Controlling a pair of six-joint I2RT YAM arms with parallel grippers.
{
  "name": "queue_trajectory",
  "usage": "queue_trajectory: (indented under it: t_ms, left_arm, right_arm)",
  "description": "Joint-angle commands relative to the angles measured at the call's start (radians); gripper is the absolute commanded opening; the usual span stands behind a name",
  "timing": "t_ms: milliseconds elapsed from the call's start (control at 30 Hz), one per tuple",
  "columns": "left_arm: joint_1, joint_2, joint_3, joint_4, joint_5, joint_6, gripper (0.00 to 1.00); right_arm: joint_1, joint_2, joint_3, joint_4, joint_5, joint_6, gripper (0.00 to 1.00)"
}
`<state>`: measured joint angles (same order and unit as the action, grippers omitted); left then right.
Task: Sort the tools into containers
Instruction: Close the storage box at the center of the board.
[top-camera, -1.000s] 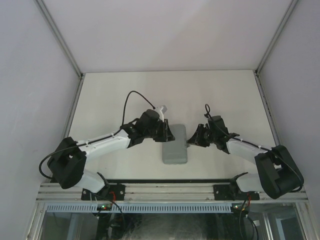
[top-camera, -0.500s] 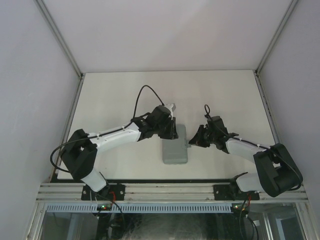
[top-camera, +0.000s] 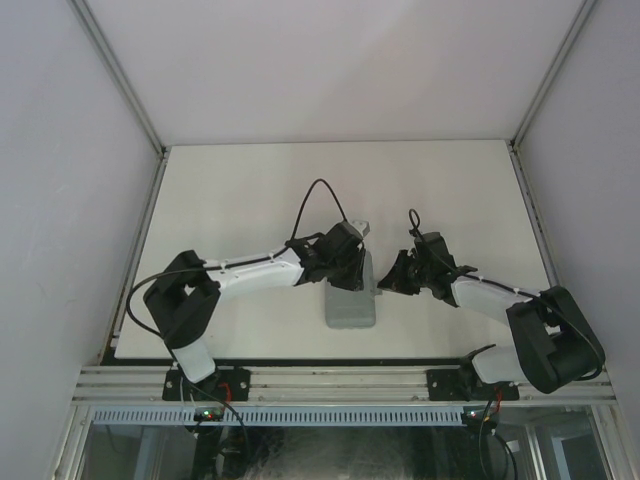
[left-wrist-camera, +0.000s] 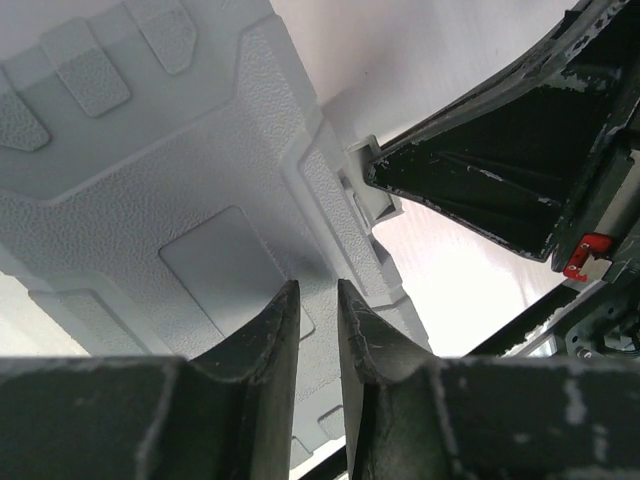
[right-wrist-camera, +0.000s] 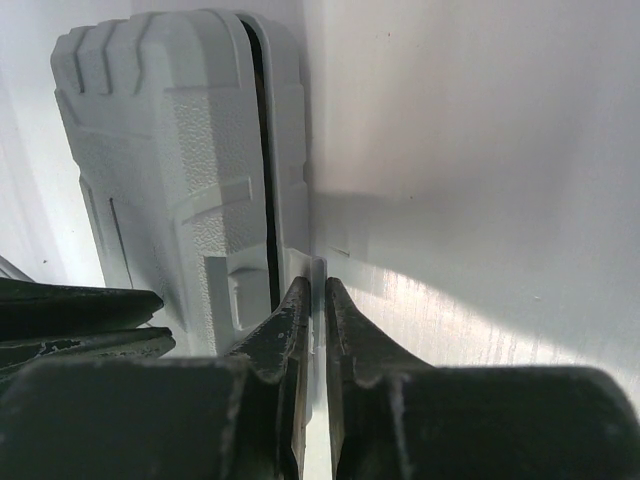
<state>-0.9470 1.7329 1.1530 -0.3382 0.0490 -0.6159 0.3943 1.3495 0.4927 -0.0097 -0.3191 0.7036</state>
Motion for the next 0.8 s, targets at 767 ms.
queue_trajectory:
  t_ms: [767]
  left_arm:
    - [-0.027, 0.081, -0.060, -0.069, -0.077, -0.003, 0.24]
  right_arm:
    - [0.008, -0.085, -0.088, 0.091, -0.002, 0.057, 0.10]
